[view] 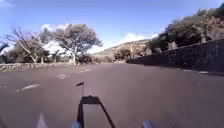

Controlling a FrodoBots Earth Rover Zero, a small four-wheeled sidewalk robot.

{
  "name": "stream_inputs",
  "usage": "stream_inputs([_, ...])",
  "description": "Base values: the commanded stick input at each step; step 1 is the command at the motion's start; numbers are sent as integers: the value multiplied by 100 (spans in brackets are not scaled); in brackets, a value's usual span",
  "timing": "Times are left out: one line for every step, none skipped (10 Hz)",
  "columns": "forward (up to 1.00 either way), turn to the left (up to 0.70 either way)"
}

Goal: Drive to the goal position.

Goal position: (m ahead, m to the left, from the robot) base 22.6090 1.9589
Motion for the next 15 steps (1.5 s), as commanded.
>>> stream_inputs([70,0])
stream_inputs([70,0])
stream_inputs([70,0])
stream_inputs([70,0])
stream_inputs([70,0])
stream_inputs([70,0])
stream_inputs([70,0])
stream_inputs([70,0])
stream_inputs([70,0])
stream_inputs([70,0])
stream_inputs([70,0])
stream_inputs([70,0])
stream_inputs([70,0])
stream_inputs([70,0])
stream_inputs([70,0])
